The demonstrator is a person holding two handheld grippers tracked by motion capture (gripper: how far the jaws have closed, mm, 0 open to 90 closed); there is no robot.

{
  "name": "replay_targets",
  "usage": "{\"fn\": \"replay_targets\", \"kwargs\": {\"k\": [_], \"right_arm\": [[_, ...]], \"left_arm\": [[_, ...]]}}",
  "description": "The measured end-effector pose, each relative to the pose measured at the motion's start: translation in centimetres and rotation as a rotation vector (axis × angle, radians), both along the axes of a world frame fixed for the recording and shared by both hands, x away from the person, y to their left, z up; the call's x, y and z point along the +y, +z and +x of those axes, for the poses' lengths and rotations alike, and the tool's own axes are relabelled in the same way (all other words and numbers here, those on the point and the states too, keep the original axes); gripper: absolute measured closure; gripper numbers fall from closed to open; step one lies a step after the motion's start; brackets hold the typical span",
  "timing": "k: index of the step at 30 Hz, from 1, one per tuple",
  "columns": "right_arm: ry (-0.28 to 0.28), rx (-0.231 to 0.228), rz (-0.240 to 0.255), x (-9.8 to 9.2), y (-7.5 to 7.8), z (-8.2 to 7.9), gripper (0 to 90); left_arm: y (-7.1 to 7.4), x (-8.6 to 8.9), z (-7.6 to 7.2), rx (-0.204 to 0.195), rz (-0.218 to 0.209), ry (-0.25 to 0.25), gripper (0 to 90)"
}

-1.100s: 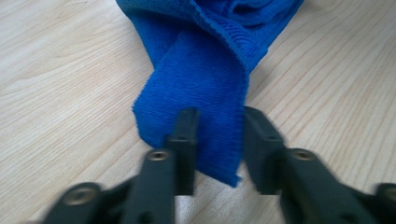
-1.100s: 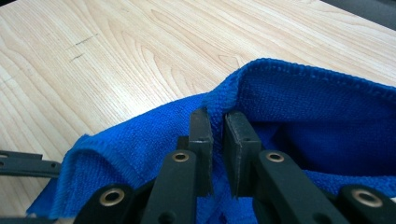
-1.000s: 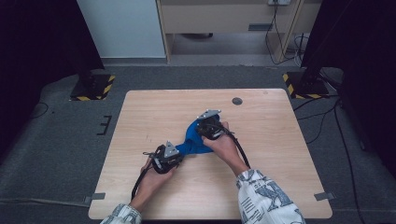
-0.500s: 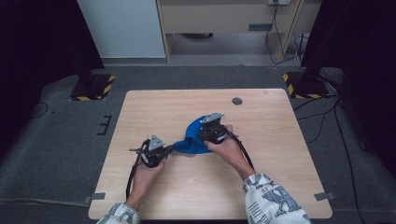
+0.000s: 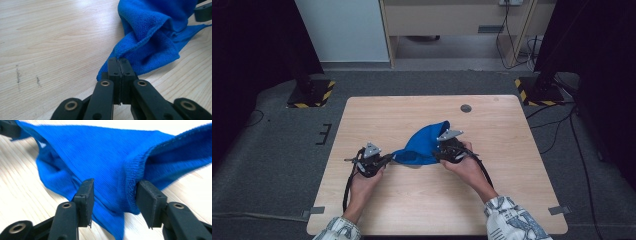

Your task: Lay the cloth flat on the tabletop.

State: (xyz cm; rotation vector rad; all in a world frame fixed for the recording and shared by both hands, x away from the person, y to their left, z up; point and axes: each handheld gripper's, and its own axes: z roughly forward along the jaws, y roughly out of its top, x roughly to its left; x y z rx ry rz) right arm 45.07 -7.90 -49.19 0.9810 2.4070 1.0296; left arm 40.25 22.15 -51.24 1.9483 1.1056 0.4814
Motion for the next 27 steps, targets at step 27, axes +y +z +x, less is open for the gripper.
{"fn": "replay_targets", "kwargs": {"k": [27], "right_arm": [[-0.052, -0.028, 0.012, -4.3, -0.7, -0.1, 66.1]], "left_arm": [[0.1, 1.5, 0.2, 0.005, -0.012, 0.061, 89.6]]}}
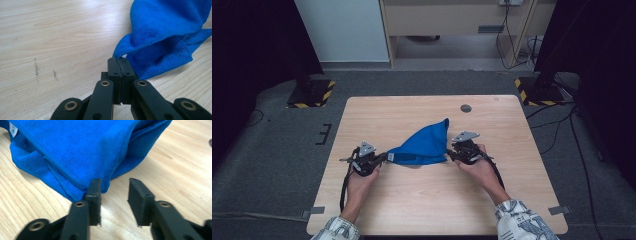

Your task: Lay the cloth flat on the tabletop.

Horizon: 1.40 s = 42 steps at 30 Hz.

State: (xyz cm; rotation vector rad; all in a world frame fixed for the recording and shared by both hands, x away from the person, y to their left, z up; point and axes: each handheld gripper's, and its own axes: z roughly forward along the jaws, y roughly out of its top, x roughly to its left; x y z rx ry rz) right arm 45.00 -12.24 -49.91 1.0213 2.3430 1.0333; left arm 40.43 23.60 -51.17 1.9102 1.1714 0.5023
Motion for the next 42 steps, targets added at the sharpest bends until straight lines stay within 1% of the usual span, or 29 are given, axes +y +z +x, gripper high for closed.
{"fn": "replay_targets", "kwargs": {"k": [2, 5, 11, 14, 21, 24, 30, 33, 36, 38, 39, 40, 42], "right_arm": [[-0.002, -0.003, 0.002, 0.0, 0.1, 0.1, 69.2], [-0.006, -0.007, 0.003, -0.3, 0.2, 0.4, 70.3], [-0.009, 0.000, 0.001, -0.2, 0.1, 1.3, 65.8], [-0.005, 0.007, 0.013, 0.4, 0.1, 1.7, 63.1], [0.040, 0.007, 0.018, 2.6, 0.2, 2.0, 58.9], [0.050, 0.017, -0.001, 3.5, -0.1, 2.2, 57.6], [0.071, 0.030, 0.001, 4.9, -0.7, 2.1, 54.4], [0.082, 0.038, -0.014, 5.6, -1.2, 1.8, 52.0], [0.096, 0.037, -0.034, 6.0, -1.5, 1.7, 52.5], [0.093, 0.037, -0.029, 6.0, -1.5, 1.6, 53.0], [0.095, 0.035, -0.021, 6.0, -1.4, 1.6, 53.2], [0.094, 0.032, -0.009, 5.9, -1.2, 1.5, 54.0], [0.095, 0.022, 0.012, 5.6, -0.8, 1.3, 57.8]], "left_arm": [[0.0, 0.2, 0.0, 0.000, 0.001, 0.002, 89.6], [0.0, 0.2, 0.0, 0.001, 0.000, 0.002, 89.6], [0.0, 0.1, 0.0, 0.000, 0.002, -0.001, 89.6], [0.0, 0.1, 0.0, 0.001, 0.002, -0.003, 89.6], [0.0, 0.1, 0.0, 0.001, 0.001, -0.010, 89.6], [0.0, 0.1, 0.0, 0.001, 0.002, -0.012, 89.6], [0.0, 0.1, 0.0, 0.002, 0.005, -0.014, 89.6], [0.0, 0.0, 0.0, 0.000, 0.007, -0.016, 89.6], [0.0, 0.0, 0.0, -0.001, 0.004, -0.014, 89.6], [0.0, 0.0, 0.0, -0.001, 0.008, -0.014, 89.6], [0.0, 0.0, 0.0, -0.003, 0.002, -0.010, 89.6], [0.0, 0.1, 0.0, -0.002, 0.005, -0.012, 89.5], [0.0, 0.1, 0.0, -0.002, 0.008, -0.008, 89.6]]}}
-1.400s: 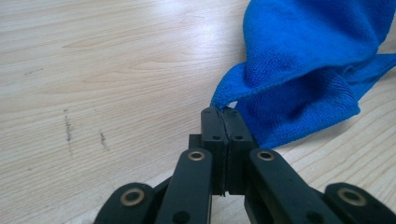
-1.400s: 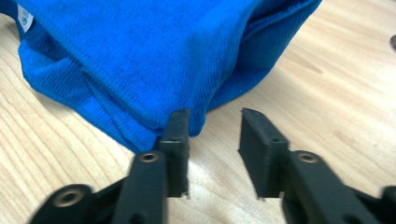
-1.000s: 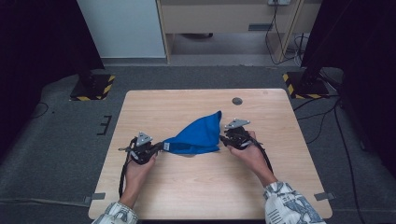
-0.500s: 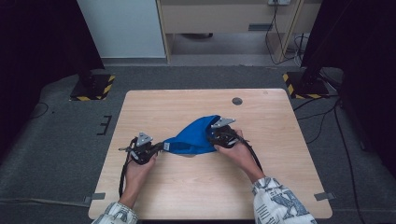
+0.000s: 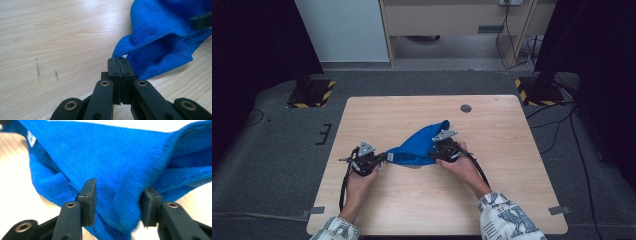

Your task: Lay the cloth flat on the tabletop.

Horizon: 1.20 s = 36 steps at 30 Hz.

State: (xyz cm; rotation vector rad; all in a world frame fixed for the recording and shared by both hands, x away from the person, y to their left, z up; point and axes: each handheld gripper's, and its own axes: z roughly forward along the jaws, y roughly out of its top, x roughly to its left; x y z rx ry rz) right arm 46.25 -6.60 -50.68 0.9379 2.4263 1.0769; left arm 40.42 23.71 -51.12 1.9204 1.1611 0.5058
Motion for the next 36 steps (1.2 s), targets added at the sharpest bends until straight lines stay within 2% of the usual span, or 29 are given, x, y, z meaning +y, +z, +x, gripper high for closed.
{"fn": "replay_targets", "kwargs": {"k": [6, 8, 14, 21, 30, 36], "right_arm": [[0.009, -0.019, 0.032, -0.7, 0.9, -0.3, 72.8], [0.009, -0.025, 0.058, -0.9, 1.3, -0.4, 75.5], [0.004, -0.039, 0.095, -1.4, 2.3, -0.8, 75.4], [0.003, -0.033, 0.101, -1.7, 2.8, -1.0, 68.5], [0.018, -0.027, 0.125, -2.1, 2.9, -1.6, 79.0], [-0.010, -0.055, 0.139, -3.3, 3.5, -1.9, 83.6]], "left_arm": [[0.1, 0.0, 0.0, -0.007, -0.009, 0.004, 89.6], [0.2, 0.1, 0.0, -0.009, -0.011, 0.006, 89.6], [0.5, 0.6, -0.1, -0.015, -0.025, 0.017, 89.6], [0.5, 0.7, -0.1, -0.018, -0.023, 0.022, 89.6], [0.7, 0.9, 0.0, -0.021, -0.033, 0.026, 89.6], [1.3, 1.1, -0.2, -0.041, -0.027, 0.031, 89.7]]}}
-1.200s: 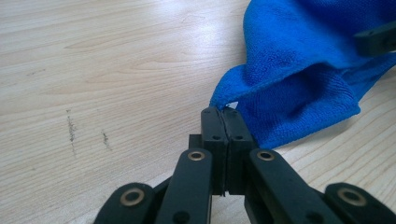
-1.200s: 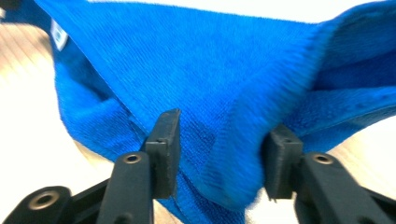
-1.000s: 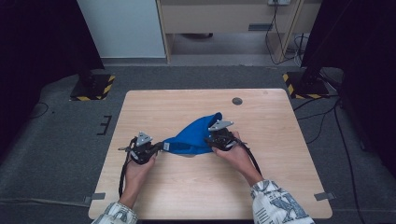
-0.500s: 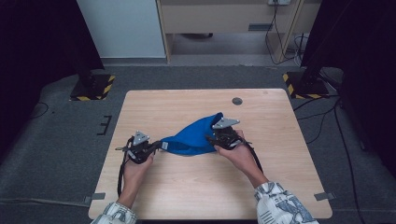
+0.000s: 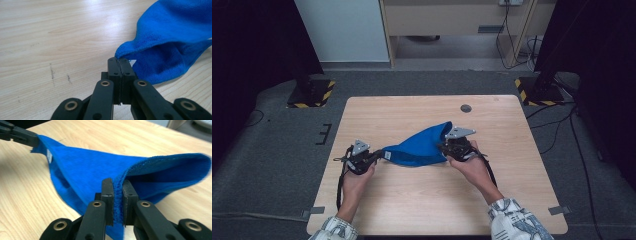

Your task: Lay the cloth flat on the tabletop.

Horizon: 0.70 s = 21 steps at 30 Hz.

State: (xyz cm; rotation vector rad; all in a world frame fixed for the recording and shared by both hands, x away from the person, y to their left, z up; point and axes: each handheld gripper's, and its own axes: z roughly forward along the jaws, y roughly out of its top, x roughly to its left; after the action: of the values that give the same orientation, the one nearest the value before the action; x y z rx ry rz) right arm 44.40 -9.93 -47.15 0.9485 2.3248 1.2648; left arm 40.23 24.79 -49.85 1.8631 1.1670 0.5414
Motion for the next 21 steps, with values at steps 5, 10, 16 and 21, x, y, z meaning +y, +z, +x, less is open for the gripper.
{"fn": "replay_targets", "kwargs": {"k": [5, 10, 16, 21], "right_arm": [[-0.029, -0.030, 0.021, -1.5, 1.1, -0.1, 84.5], [-0.047, -0.066, 0.028, -2.7, 2.3, -0.4, 84.7], [-0.070, -0.092, 0.034, -3.9, 3.4, -0.7, 84.7], [-0.088, -0.094, 0.038, -4.3, 3.6, -0.6, 84.7]], "left_arm": [[1.1, -0.9, -0.2, -0.030, 0.010, -0.028, 89.8], [2.8, -2.1, -0.4, -0.069, 0.022, -0.064, 89.9], [4.6, -3.2, 0.0, -0.098, 0.010, -0.084, 89.9], [5.5, -4.0, 1.1, -0.096, 0.007, -0.092, 89.8]]}}
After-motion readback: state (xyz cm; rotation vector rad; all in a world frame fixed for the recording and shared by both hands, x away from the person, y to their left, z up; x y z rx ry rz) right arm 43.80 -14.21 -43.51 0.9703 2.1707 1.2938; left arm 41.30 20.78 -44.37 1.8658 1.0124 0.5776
